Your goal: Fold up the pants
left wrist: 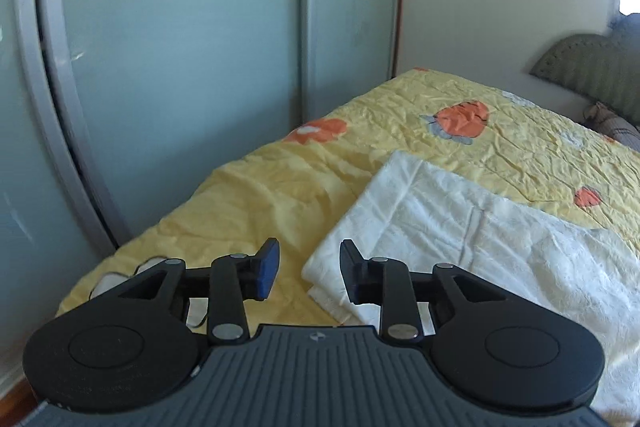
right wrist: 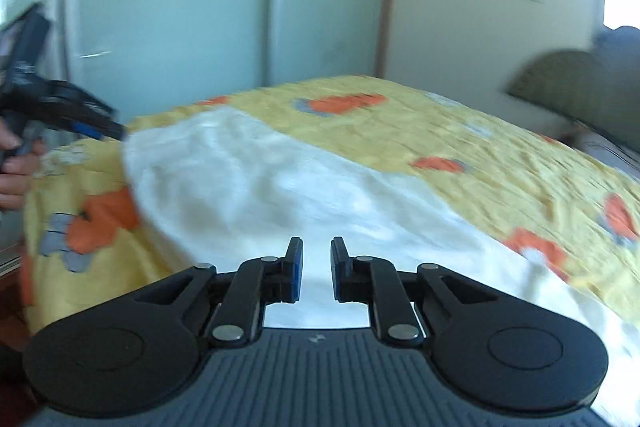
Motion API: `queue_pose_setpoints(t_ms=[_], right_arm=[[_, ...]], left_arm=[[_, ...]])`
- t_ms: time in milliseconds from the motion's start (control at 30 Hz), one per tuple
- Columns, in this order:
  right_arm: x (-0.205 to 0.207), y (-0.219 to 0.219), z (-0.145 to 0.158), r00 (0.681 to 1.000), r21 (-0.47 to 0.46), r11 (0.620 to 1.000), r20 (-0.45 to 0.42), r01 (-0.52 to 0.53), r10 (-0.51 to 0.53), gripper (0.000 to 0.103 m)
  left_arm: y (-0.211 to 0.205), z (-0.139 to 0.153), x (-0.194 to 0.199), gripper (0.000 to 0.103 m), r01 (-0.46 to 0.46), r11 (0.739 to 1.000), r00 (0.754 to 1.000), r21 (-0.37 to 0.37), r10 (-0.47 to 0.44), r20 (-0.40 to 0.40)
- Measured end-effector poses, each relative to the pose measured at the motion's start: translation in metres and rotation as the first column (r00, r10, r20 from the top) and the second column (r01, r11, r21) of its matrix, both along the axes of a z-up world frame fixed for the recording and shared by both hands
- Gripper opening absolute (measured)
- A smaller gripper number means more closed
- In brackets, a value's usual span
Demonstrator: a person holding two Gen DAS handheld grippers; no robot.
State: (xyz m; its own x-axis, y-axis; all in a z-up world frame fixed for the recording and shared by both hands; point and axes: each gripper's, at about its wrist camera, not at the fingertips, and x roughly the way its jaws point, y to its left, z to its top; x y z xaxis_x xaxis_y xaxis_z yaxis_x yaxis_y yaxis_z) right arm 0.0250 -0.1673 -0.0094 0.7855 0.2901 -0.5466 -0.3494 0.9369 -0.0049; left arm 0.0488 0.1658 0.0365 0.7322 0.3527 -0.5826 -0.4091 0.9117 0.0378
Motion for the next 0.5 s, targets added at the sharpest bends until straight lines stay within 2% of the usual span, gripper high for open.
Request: queue_pose_setpoints(t_ms=[33, 100, 200, 267, 300, 333, 367, 400, 433, 467, 500], right_arm=[[0.001, -0.022, -0.01, 0.996, 0.012, 0.998, -0.059, 0.069, -0.068, 0.017], [-0.002, -0.055, -0.03, 0.975, 0.033, 0.991, -0.183, 0.133, -0.125, 0.018], [-0.032, -0.099, -0.03, 0.965, 0.179, 0.954, -0.155, 0.238, -0.212, 0.019], [-0.047, -0.124, -0.024, 0.937, 0.217, 0.911, -0.101, 0.35, -0.336, 0.021], [-0.052, -0.136, -0.023, 0.914, 0.234, 0.884, -0.089, 0.405, -0.396, 0.024], [-0.057, -0.154, -0.024, 0.891, 0.267, 0.852, -0.089, 0.451, -0.444, 0.034], [-0.059, -0.17, -0.027, 0.876, 0.284, 0.83, -0.103, 0.48, -0.471, 0.049], [-0.061, -0.179, -0.031, 0.862, 0.271, 0.819, -0.132, 0.506, -0.489, 0.056], [-0.062, -0.194, -0.036, 0.842, 0.225, 0.812, -0.183, 0.538, -0.507, 0.056], [-0.07, -0.2, -0.038, 0.83, 0.217, 0.802, -0.171, 0.557, -0.531, 0.056], [-0.083, -0.208, -0.036, 0.817, 0.253, 0.778, -0.142, 0.575, -0.559, 0.056]], left_arm=[[-0.012, 0.005, 0.002, 0.037, 0.063, 0.998, 0.998, 0.006, -0.063, 0.001], [-0.037, 0.009, 0.007, 0.039, 0.176, 0.984, 0.984, 0.004, -0.176, 0.004], [-0.098, 0.005, 0.014, 0.045, 0.376, 0.924, 0.927, 0.067, -0.376, -0.004], [-0.14, -0.002, 0.019, 0.053, 0.498, 0.86, 0.867, 0.113, -0.499, -0.026], [-0.164, -0.007, 0.018, 0.058, 0.563, 0.815, 0.825, 0.137, -0.564, -0.033], [-0.184, -0.011, 0.018, 0.06, 0.609, 0.778, 0.79, 0.156, -0.611, -0.038], [-0.202, -0.016, 0.016, 0.061, 0.647, 0.743, 0.758, 0.171, -0.651, -0.042], [-0.217, -0.02, 0.015, 0.062, 0.679, 0.71, 0.728, 0.184, -0.684, -0.049], [-0.235, -0.027, 0.011, 0.064, 0.72, 0.664, 0.686, 0.2, -0.725, -0.064], [-0.248, -0.032, 0.009, 0.066, 0.75, 0.626, 0.653, 0.212, -0.753, -0.085], [-0.261, -0.041, 0.005, 0.066, 0.779, 0.587, 0.619, 0.223, -0.777, -0.115]])
